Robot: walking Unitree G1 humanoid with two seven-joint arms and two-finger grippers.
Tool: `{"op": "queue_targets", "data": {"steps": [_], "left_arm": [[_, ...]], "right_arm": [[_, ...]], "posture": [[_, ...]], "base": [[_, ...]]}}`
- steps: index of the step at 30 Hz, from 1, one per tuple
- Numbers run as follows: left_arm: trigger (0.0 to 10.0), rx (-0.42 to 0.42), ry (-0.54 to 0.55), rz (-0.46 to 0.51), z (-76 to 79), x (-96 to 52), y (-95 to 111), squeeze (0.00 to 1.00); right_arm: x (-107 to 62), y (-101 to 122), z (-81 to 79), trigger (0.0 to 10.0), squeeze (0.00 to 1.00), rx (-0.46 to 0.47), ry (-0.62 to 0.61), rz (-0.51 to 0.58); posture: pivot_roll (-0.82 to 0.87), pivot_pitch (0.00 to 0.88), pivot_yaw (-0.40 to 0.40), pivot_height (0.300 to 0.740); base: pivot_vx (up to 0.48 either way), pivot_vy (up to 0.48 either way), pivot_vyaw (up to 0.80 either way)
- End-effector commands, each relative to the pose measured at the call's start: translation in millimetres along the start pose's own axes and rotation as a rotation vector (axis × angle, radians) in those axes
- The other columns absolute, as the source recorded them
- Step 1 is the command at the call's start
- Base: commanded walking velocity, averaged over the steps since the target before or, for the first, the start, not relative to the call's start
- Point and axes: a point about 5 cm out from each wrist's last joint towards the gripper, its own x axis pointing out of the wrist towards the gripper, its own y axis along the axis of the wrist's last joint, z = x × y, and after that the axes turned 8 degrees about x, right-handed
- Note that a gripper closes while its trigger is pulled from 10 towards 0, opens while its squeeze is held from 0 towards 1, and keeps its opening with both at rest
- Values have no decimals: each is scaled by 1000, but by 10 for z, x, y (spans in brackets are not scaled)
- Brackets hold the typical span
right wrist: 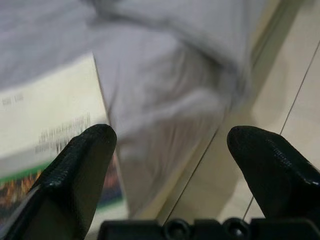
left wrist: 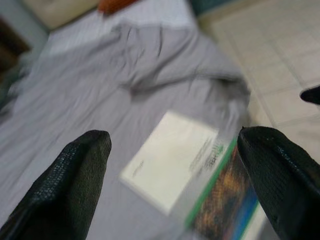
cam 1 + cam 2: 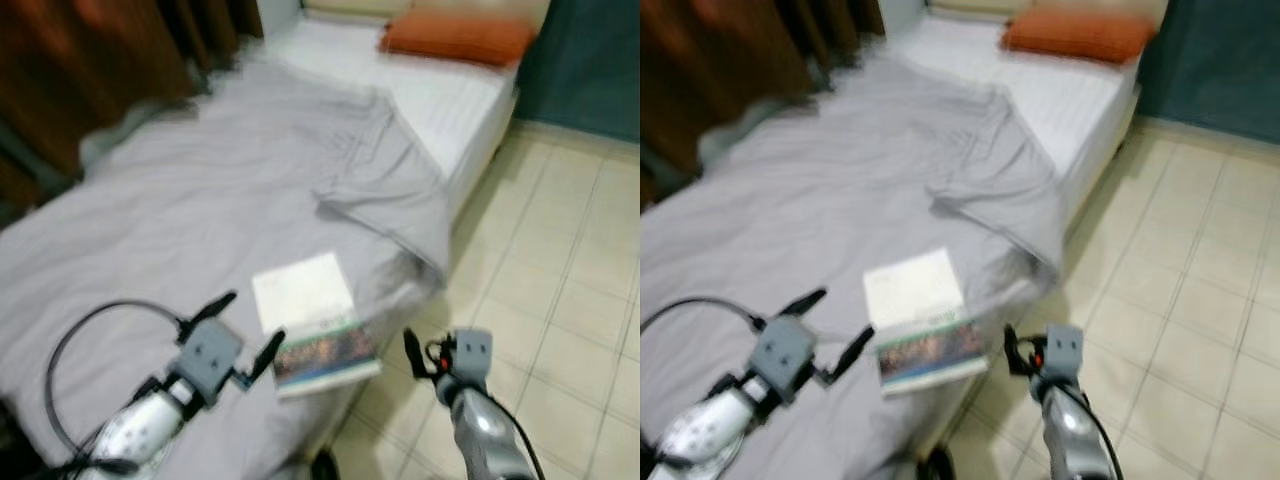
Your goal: Clean up the room
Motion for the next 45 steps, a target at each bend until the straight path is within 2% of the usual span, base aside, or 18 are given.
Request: {"op": "queue_targets", "data": {"steps": [1,2,4,6,11,13,17,21,22,24,27,29,32,35,38,41,44,45], "left_arm": [[10000,-1,13,11,-79,-58,108,0],[10000,-8,12,4,-71,-106,138,0],[10000,-12,9,0,-60,-134,157,0],[10000,-32,4,-12,-29,-229,231,0],[10000,-57,-3,-48,-6,-377,351,0],[10000,-67,-8,-79,-5,-446,376,0],[10000,-73,-16,-91,32,-480,400,0],[10000,-94,-43,-141,81,-579,359,0],[10000,-138,-39,-217,110,-688,231,0],[10000,-196,-53,-341,204,-766,-4,0],[10000,-225,-60,-412,290,-773,-181,0],[10000,-193,-114,-437,383,-701,-313,0],[10000,-147,-129,-444,398,-605,-381,0],[10000,-99,-102,-420,348,-542,-364,0],[10000,-95,-99,-413,344,-552,-335,0],[10000,-82,-114,-402,362,-605,-274,0],[10000,-62,-160,-412,403,-700,-210,0],[10000,-62,-160,-412,403,-700,-210,0]], "right_arm": [[6,-44,-65,10000,0,24,-6,0],[31,3,-63,10000,0,22,-22,21],[46,33,-59,10000,0,20,-33,34],[67,108,-88,10000,0,-1,-35,76],[135,199,-153,10000,0,-31,-33,113],[213,237,-207,10000,0,1,-35,106],[276,274,-298,10000,0,45,-1,94],[263,286,-406,10000,0,65,62,106],[212,204,-487,10000,0,60,118,84],[180,91,-559,10000,0,51,182,31],[193,35,-609,10000,0,56,225,-15],[255,60,-646,10000,0,76,235,-40],[326,151,-681,10000,0,94,240,-36],[402,282,-720,10000,0,112,251,-13],[427,315,-740,10000,0,110,254,-12],[460,361,-758,10000,0,135,249,-8],[496,387,-791,10000,0,224,239,-23],[496,387,-791,10000,0,224,239,-23]], "posture": [[208,417,230,740],[223,457,240,740],[223,457,240,740],[241,500,249,740],[267,534,255,740],[277,553,261,740],[276,578,259,740],[247,576,236,740],[220,577,211,740],[204,584,189,740],[204,590,173,740],[213,605,173,740],[217,629,167,740],[230,635,165,740],[238,639,169,740],[258,646,183,740],[280,658,198,740],[280,658,198,740]], "base": [[0,0,0],[0,0,0],[0,0,0],[0,0,0],[0,0,0],[0,0,0],[0,0,0],[0,0,0],[0,0,0],[0,0,0],[0,0,0],[0,0,0],[0,0,0],[0,0,0],[0,0,0],[0,0,0],[0,0,0],[0,0,0]]}}
